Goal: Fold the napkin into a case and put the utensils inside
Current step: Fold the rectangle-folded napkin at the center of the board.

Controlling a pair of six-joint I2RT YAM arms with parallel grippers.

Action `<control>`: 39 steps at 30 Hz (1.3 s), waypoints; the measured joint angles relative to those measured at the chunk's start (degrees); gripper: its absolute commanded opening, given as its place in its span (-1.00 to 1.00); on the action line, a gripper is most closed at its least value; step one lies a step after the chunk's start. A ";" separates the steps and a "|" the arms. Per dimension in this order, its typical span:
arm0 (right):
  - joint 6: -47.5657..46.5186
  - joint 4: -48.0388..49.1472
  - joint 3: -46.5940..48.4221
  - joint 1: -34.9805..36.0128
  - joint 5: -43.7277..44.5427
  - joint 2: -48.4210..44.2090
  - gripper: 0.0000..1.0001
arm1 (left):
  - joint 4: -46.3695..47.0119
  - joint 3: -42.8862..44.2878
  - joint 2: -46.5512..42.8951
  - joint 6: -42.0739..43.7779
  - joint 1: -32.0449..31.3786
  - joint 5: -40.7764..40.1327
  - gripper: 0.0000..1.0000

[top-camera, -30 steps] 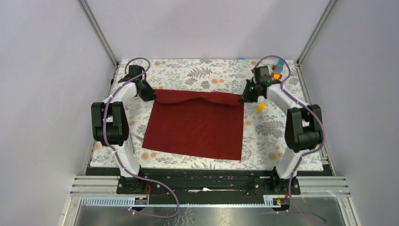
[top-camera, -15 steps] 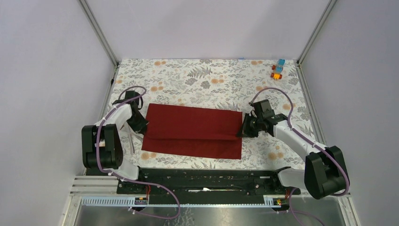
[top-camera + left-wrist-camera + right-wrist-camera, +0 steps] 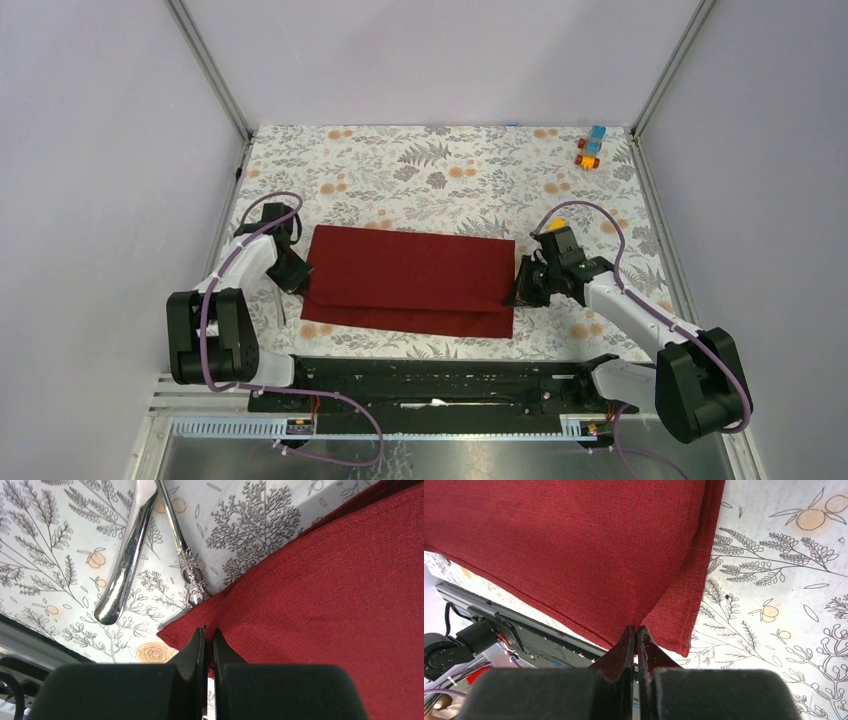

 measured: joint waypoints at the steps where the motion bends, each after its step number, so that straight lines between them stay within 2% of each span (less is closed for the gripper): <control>1: 0.02 0.00 -0.22 0.00 0.00 -0.24 -1.00 | -0.11 -0.42 -0.42 -0.39 0.00 0.00 -1.00; 10: 1.11 -0.04 -4.02 0.15 -0.11 -0.35 -1.00 | -1.90 -4.96 -1.03 -4.66 0.00 0.11 -1.00; 33: 2.99 0.94 -6.58 2.27 -0.46 1.68 -1.00 | -3.21 -4.96 0.61 -7.58 0.00 -1.60 -0.98; 39: 3.06 1.29 -6.80 2.27 -0.24 3.43 -1.00 | -3.26 -4.96 0.66 -8.11 0.00 -1.60 -0.90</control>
